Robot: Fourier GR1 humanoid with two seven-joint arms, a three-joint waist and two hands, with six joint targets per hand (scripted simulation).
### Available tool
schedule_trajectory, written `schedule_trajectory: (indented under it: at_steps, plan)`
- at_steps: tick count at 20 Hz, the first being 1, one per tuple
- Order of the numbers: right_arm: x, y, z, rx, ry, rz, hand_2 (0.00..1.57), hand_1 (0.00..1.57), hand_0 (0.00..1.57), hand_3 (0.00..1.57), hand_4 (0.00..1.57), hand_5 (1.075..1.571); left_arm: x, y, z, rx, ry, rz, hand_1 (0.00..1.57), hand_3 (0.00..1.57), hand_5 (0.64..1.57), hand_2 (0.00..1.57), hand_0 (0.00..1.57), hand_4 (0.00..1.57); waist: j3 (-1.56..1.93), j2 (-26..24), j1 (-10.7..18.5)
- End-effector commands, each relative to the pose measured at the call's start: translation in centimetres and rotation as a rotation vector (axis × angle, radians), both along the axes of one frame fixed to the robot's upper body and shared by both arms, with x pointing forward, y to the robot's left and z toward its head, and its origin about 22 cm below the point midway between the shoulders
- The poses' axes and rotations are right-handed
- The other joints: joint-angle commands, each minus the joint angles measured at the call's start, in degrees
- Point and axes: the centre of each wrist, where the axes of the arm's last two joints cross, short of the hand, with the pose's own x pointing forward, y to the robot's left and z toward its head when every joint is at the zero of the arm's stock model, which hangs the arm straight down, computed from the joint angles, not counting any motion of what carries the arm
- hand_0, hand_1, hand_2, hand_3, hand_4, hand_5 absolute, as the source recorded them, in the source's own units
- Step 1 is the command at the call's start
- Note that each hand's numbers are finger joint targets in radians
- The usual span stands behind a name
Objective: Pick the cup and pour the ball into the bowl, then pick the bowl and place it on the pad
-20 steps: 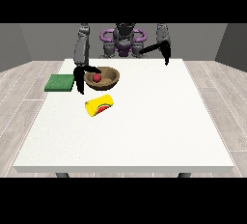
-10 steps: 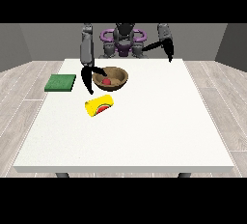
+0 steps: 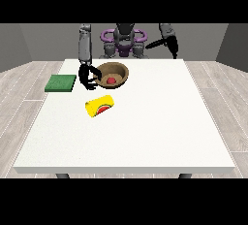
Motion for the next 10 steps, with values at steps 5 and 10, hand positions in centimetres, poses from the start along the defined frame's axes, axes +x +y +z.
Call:
schedule_trajectory:
  at_steps: [5, 10]
  plan:
    - [2.9, -0.7, 4.4, -0.005, 0.093, -0.012, 1.57, 1.57, 1.57, 1.57, 1.04, 1.559, -0.3, 3.3, -1.3, -0.012, 0.048, 0.018, 0.0, 0.0, 1.57, 0.0, 0.0, 0.0, 0.45, -2.5, -1.5]
    - [3.2, -3.6, 6.8, 0.001, 0.118, 0.044, 1.57, 1.57, 1.57, 1.57, 1.07, 1.552, -0.7, 5.2, -3.4, 0.001, 0.049, 0.125, 0.0, 0.0, 1.57, 0.0, 0.0, 0.0, 0.45, -4.1, -6.0]
